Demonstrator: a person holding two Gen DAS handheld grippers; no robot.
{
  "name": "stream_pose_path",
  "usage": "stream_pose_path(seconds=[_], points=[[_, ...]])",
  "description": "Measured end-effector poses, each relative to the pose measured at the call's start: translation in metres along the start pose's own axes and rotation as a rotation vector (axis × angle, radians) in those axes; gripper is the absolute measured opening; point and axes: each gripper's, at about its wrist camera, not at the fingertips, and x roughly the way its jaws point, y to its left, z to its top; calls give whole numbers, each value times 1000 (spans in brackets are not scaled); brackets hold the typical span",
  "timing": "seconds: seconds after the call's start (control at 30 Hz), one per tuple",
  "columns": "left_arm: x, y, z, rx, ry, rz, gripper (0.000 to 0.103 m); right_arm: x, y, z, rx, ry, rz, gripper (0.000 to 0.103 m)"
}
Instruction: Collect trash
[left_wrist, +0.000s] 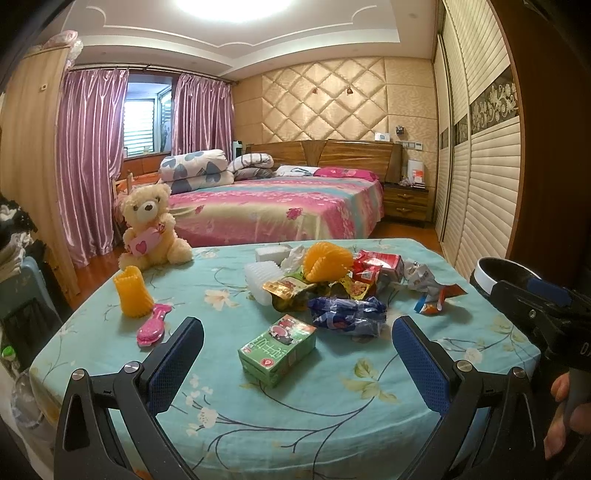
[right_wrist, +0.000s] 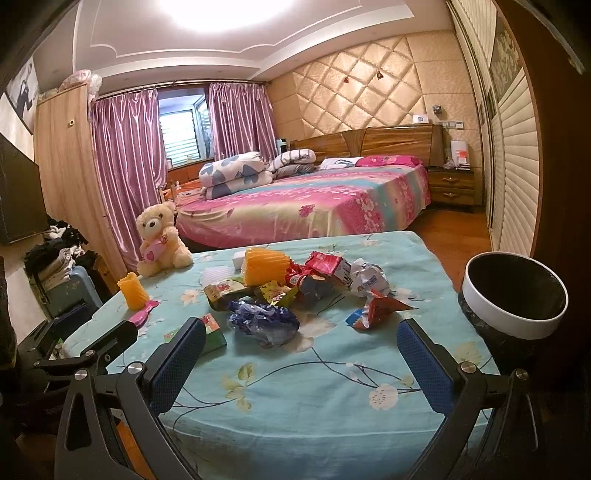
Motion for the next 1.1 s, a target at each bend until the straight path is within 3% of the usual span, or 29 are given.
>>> stream_pose_path(seconds=[1.1], points=[[0,0,-2,3,5,-2,102,1,-1,-1,23,15,26,103]])
